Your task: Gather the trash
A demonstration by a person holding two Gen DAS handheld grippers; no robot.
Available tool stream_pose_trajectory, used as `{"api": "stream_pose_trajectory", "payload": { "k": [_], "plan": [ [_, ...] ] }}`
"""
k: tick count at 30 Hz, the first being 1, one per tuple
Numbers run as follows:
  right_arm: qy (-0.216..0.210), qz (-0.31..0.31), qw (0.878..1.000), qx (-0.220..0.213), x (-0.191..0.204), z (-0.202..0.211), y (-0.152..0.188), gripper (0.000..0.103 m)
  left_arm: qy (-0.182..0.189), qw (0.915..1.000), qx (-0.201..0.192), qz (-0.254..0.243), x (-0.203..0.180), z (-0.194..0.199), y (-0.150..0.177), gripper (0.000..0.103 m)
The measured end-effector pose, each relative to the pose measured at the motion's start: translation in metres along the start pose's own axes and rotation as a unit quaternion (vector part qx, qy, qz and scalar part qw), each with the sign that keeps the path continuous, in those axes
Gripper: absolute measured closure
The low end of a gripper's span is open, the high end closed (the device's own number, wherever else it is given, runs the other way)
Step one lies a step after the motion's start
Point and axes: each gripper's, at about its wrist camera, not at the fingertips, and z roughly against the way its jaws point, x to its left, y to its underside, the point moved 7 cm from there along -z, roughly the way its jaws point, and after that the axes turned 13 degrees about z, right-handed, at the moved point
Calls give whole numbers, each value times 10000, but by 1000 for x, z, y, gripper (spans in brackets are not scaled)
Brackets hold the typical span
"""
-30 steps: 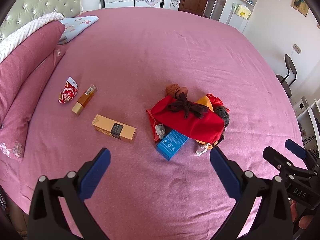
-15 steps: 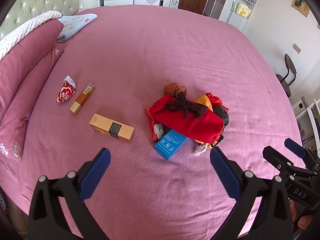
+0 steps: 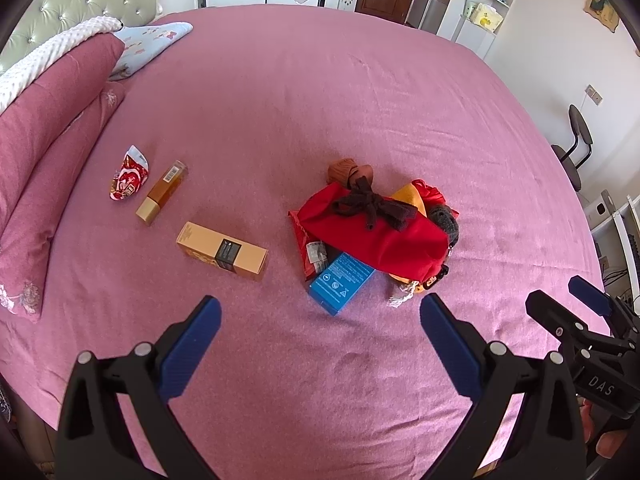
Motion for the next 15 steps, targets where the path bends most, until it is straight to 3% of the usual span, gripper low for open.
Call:
{"api": "stream_pose_trajectory", "payload": {
  "k": [15],
  "plan": [
    [-19,12,10000,-34,2,0,-4,11,25,10000,30,45,3,-1,-1,4]
  ]
}}
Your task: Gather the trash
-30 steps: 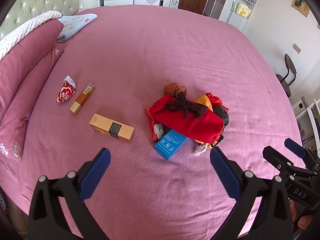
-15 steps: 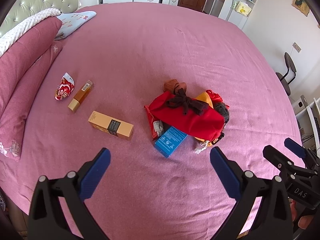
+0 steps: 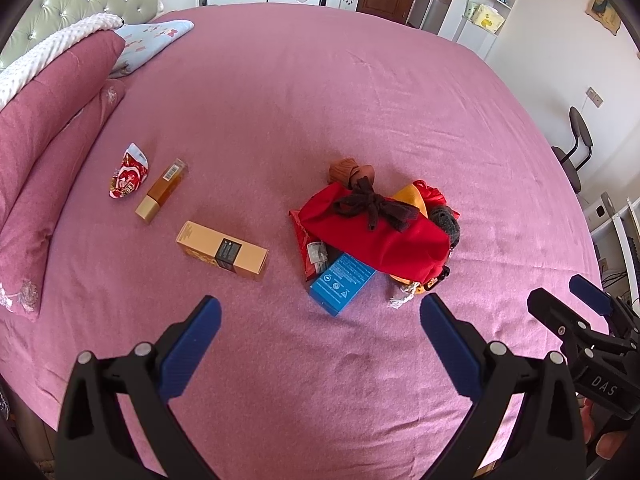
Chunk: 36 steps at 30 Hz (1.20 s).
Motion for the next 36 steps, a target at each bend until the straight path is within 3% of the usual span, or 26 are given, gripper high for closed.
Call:
{"api": "stream_pose_trajectory", "payload": {
  "k": [20,36],
  "plan": [
    [-121,84,9999,62,13,-7,-5,11,-33,9999,17,125,12,-2,-6,4],
    [-315,290,9990,130,50,-33,-31,11,-133,9995,33,301,52,-16,-35,4]
  ]
}}
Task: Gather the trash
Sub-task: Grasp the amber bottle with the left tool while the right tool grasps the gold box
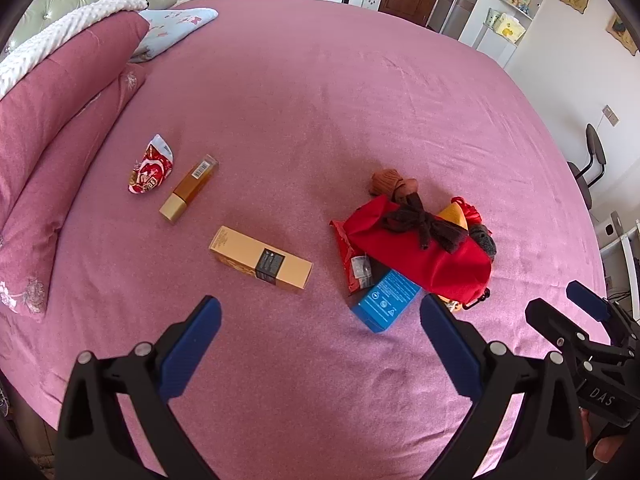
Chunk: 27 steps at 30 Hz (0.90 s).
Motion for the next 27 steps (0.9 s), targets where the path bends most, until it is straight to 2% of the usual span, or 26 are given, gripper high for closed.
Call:
{"api": "stream_pose_trajectory", "payload": {
  "k": [10,17,19,22,27],
  "plan": [
    [-276,233,9993,122,46,-39,-19,11,-341,9994,9,-29,51,-28,-38,4],
    [-414,445,9978,257,80,-69,-27,12,-623,9978,142,-190,96,-75,-81,4],
    [-473,543,9971,257,92,-77,-30,12,-723,9968,235,-251,109,-94,-93,4],
    [-586,715,9954,248,113,-90,-37,12,-683,9960,523,-235,126,-125,-106,4],
    [-831,990,9911,329,144,-115,-47,12,-704,9928,912,-341,143,-167,-112,4]
  ]
}}
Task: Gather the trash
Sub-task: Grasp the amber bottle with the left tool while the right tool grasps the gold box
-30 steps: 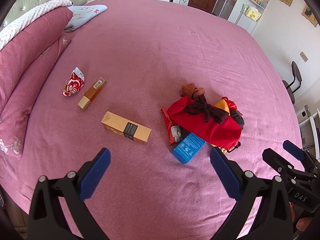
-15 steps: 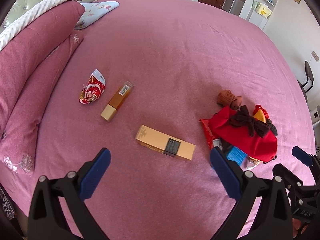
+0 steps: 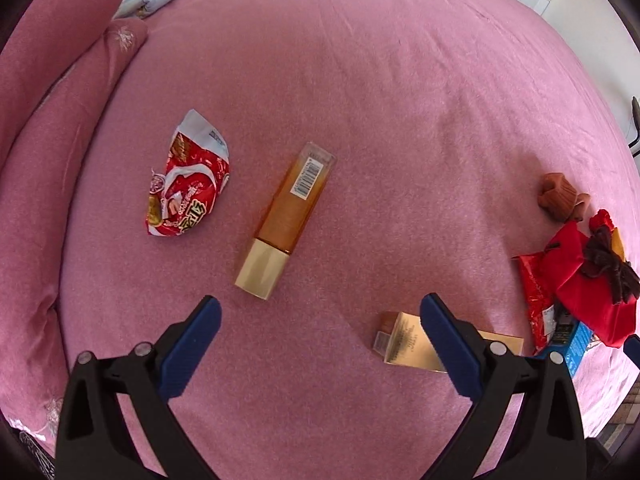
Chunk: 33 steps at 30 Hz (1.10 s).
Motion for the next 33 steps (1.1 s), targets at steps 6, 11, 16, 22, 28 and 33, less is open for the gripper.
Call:
{"api": "stream_pose_trajectory", "payload": {
  "k": [6,11,16,22,28,33],
  "plan": [
    [-183,342,9990,200,19,-38,-13,12,-115,9993,271,-218,8,-34,-9,4],
    [-228,464,9981,347,26,-61,-17,13,52,9983,477,-338,6,-57,-20,4],
    [-401,543,9969,412,30,-75,-21,13,22,9972,608,-440,6,-78,-28,14],
    [-456,826,9942,519,34,-90,-23,13,-69,9980,486,-393,9,-88,-34,50],
    [-477,1290,9875,767,43,-110,-22,21,381,9970,664,-121,23,-90,-33,70],
    [-505,1505,9807,1139,42,-135,-11,55,444,9962,689,-304,14,-90,-17,72]
  ]
}}
